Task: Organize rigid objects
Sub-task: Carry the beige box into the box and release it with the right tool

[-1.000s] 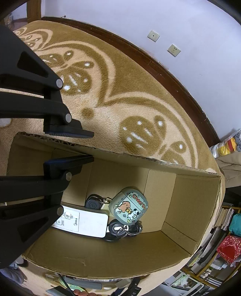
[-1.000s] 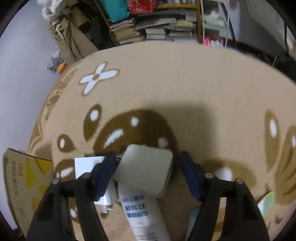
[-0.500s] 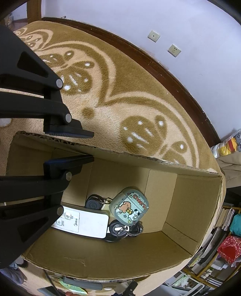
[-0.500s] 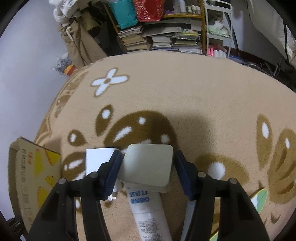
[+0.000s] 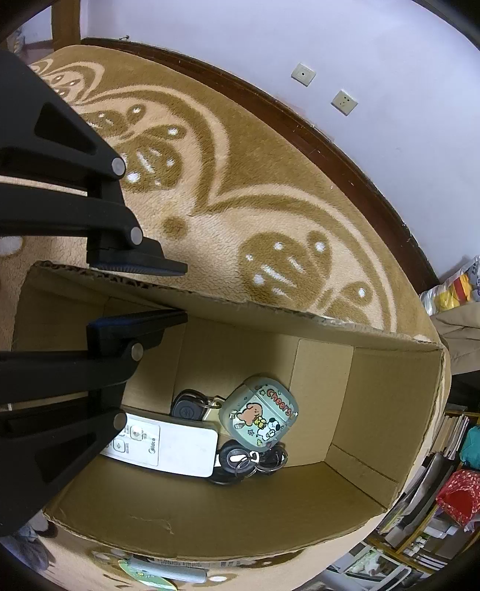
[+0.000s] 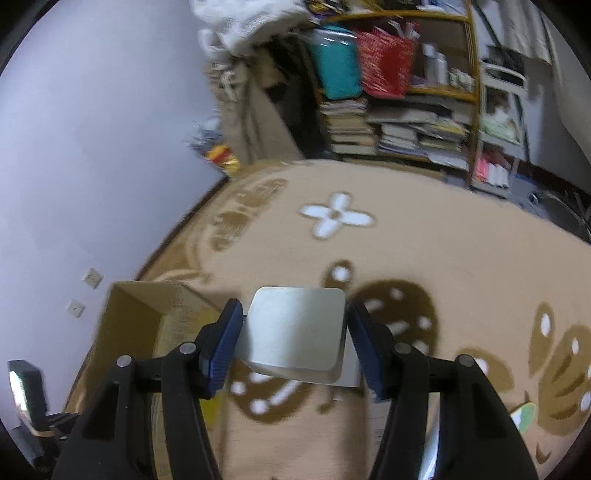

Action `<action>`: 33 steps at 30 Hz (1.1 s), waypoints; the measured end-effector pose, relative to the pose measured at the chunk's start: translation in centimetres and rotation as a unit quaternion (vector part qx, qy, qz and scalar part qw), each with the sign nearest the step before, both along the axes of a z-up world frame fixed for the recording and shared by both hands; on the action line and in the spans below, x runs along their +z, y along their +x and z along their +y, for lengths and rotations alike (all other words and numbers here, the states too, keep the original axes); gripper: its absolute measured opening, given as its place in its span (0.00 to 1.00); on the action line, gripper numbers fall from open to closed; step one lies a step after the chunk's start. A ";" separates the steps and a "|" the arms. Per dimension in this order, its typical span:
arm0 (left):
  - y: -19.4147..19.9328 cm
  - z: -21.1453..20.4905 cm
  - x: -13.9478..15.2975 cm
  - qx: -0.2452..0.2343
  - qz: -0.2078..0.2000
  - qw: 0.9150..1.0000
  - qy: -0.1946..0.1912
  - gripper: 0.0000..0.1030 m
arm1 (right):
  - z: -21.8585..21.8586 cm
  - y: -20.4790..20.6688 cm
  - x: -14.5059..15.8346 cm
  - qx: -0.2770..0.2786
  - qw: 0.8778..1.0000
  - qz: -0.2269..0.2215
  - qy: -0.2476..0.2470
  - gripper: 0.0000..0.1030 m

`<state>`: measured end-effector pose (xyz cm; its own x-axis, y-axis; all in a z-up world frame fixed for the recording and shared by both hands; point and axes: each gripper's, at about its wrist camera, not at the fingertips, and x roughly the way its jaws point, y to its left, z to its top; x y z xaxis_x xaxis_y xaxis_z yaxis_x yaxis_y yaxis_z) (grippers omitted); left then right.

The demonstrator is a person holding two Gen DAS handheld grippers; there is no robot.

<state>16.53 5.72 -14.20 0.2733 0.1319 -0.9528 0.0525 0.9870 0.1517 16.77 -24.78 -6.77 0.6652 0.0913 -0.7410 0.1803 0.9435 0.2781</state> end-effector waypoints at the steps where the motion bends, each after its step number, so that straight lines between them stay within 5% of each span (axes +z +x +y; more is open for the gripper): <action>1: 0.0 0.0 0.0 0.000 0.000 1.000 0.000 0.17 | 0.9 0.0 0.6 0.011 1.000 -0.008 -0.001 0.61; 11: 0.0 0.1 0.0 0.000 0.000 1.000 -0.002 0.17 | 7.0 -0.3 2.6 0.088 0.995 -0.048 0.006 0.61; 33: 0.1 0.3 0.1 0.002 0.001 1.000 -0.001 0.19 | 13.6 -2.2 -0.7 0.181 0.981 -0.059 -0.046 0.61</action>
<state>16.64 6.02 -14.13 0.2702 0.1305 -0.9539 0.0492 0.9876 0.1490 14.56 -11.17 -7.51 0.6831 0.2739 -0.6771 -0.1997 0.9617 0.1875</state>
